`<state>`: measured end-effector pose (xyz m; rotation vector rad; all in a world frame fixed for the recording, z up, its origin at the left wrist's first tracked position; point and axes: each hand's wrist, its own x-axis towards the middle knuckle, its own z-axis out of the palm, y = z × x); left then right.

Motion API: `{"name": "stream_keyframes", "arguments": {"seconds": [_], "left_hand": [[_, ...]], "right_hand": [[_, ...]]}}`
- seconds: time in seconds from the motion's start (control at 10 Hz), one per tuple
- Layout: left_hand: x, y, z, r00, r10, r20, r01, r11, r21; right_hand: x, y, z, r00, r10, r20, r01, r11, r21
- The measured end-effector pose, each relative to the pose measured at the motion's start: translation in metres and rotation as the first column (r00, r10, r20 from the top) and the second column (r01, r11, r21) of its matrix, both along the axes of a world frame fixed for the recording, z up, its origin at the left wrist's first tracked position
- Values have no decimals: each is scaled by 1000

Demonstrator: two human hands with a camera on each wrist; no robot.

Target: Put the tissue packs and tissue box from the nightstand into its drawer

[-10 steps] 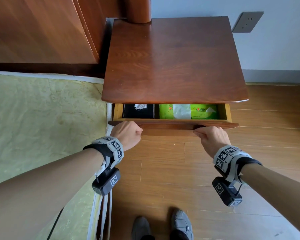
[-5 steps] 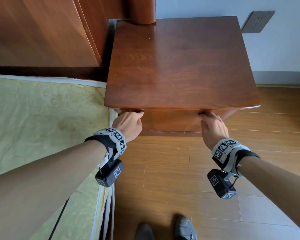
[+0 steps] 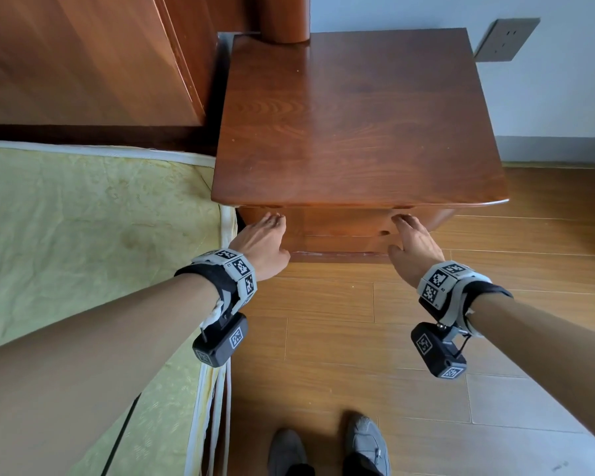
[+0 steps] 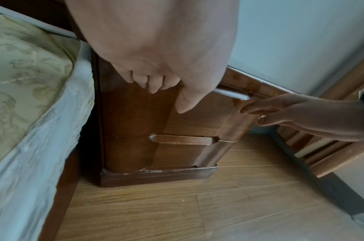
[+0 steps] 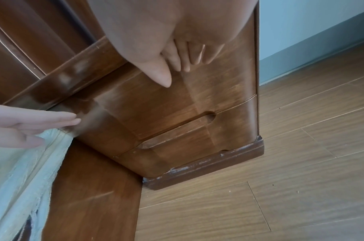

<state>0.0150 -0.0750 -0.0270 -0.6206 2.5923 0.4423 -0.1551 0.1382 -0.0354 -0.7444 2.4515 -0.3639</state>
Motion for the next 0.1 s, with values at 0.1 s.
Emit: {"name": "stream_keyframes", "arguments": {"seconds": [0.1], "left_hand": [[7, 12, 13, 990, 118, -76, -112, 991, 78]], "right_hand": [[8, 8, 13, 1000, -14, -12, 14, 1000, -4]]}}
